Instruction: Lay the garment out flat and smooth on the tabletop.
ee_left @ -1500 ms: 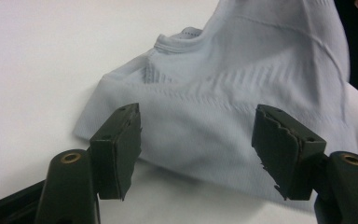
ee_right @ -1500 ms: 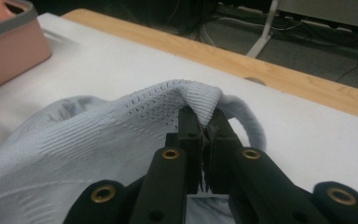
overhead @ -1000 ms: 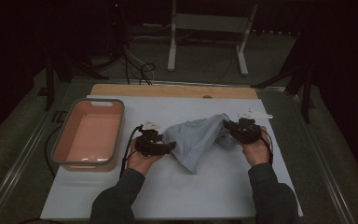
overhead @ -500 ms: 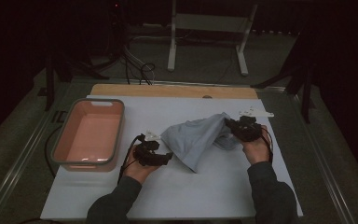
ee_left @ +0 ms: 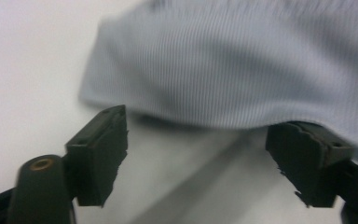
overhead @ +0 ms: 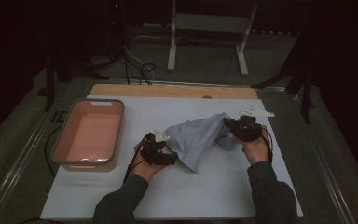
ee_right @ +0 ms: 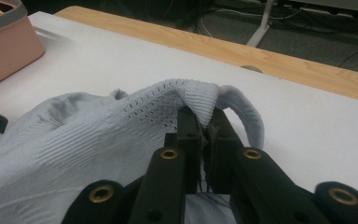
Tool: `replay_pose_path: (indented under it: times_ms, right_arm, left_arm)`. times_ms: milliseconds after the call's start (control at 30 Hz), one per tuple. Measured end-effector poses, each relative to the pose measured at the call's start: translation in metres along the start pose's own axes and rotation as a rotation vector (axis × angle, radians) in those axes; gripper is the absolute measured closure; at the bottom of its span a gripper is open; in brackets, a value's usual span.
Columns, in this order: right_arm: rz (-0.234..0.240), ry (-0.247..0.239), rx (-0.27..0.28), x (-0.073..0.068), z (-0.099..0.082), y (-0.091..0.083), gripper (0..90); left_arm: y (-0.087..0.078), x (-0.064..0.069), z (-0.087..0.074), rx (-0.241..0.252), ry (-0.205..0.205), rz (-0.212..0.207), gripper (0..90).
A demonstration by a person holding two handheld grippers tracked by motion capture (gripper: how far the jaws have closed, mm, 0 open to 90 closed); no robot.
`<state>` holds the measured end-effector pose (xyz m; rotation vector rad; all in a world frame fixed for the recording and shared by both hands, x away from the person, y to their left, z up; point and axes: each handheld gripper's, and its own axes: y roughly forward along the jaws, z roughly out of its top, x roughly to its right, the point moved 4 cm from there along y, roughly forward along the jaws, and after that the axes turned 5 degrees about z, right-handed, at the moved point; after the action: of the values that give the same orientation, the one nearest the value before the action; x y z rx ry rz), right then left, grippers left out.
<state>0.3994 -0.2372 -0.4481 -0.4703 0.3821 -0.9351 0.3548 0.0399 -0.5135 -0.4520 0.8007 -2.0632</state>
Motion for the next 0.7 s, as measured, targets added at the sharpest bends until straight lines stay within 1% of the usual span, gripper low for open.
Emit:
replay_pose_path:
  times_ms: [67, 100, 133, 167, 200, 233, 267, 300, 333, 367, 433, 467, 500, 533, 567, 600, 633, 667, 700]
  right_arm:
    - [0.000, 0.000, -0.002, 0.000, 0.000, 0.000, 84.7]
    - [0.000, 0.000, -0.002, 0.000, 0.000, 0.000, 84.7]
    - [0.006, 0.003, -0.002, 0.000, -0.001, 0.000, 84.0]
    - [0.010, 0.002, -0.004, -0.001, -0.001, 0.001, 83.9]
    - [0.011, 0.000, -0.006, -0.001, -0.001, 0.001, 83.6]
    - [0.009, -0.002, -0.007, -0.002, -0.001, 0.002, 83.3]
    - [0.011, -0.001, -0.007, -0.002, -0.001, 0.002, 83.1]
    - [0.011, -0.001, -0.007, -0.002, -0.001, 0.002, 83.1]
    - [0.015, -0.002, -0.009, -0.004, -0.001, 0.003, 82.6]
    - [0.017, -0.004, -0.010, -0.004, -0.001, 0.003, 82.1]
    - [0.020, -0.004, -0.014, -0.005, -0.002, 0.004, 80.8]
    - [0.020, -0.005, -0.015, -0.006, -0.002, 0.004, 80.0]
    - [0.023, -0.003, -0.017, -0.006, -0.003, 0.004, 78.7]
    - [0.023, -0.003, -0.017, -0.006, -0.003, 0.004, 78.7]
    - [0.025, -0.003, -0.018, -0.006, -0.003, 0.004, 78.7]
    - [0.025, -0.003, -0.018, -0.006, -0.003, 0.004, 76.5]
    - [0.037, -0.011, -0.025, -0.010, -0.004, 0.001, 66.2]
    - [0.037, -0.011, -0.025, -0.010, -0.004, 0.001, 66.2]
    - [0.039, -0.015, -0.024, -0.011, -0.004, 0.001, 63.3]
  left_arm:
    - [-0.004, 0.000, 0.007, 0.053, -0.009, -0.015, 31.2]
    - [-0.004, 0.000, 0.007, 0.053, -0.009, -0.015, 35.0]
    - [-0.009, 0.000, 0.014, 0.090, 0.005, -0.020, 38.2]
    - [-0.009, 0.000, 0.014, 0.090, 0.005, -0.020, 41.9]
    - [-0.012, 0.002, 0.020, 0.114, 0.026, -0.046, 45.3]
    - [-0.012, 0.002, 0.020, 0.114, 0.026, -0.046, 47.3]
    - [-0.014, 0.005, 0.027, 0.130, 0.047, -0.057, 50.1]
    - [-0.014, 0.005, 0.027, 0.130, 0.047, -0.057, 54.1]
    - [-0.015, 0.008, 0.032, 0.136, 0.072, -0.073, 60.1]
    - [-0.015, 0.010, 0.033, 0.138, 0.078, -0.079, 64.1]
    - [-0.015, 0.014, 0.038, 0.142, 0.093, -0.109, 75.6]
    - [-0.015, 0.014, 0.038, 0.142, 0.093, -0.109, 80.1]
    - [-0.016, 0.016, 0.040, 0.143, 0.093, -0.126, 84.3]
    - [-0.016, 0.016, 0.040, 0.143, 0.093, -0.126, 88.2]
    - [-0.016, 0.016, 0.040, 0.143, 0.093, -0.126, 88.2]
    - [-0.016, 0.016, 0.043, 0.150, 0.083, -0.134, 88.2]
    - [-0.018, 0.014, 0.046, 0.157, 0.069, -0.138, 88.9]
    - [-0.018, 0.014, 0.046, 0.157, 0.069, -0.138, 88.9]
    - [-0.020, 0.012, 0.049, 0.163, 0.048, -0.134, 88.9]
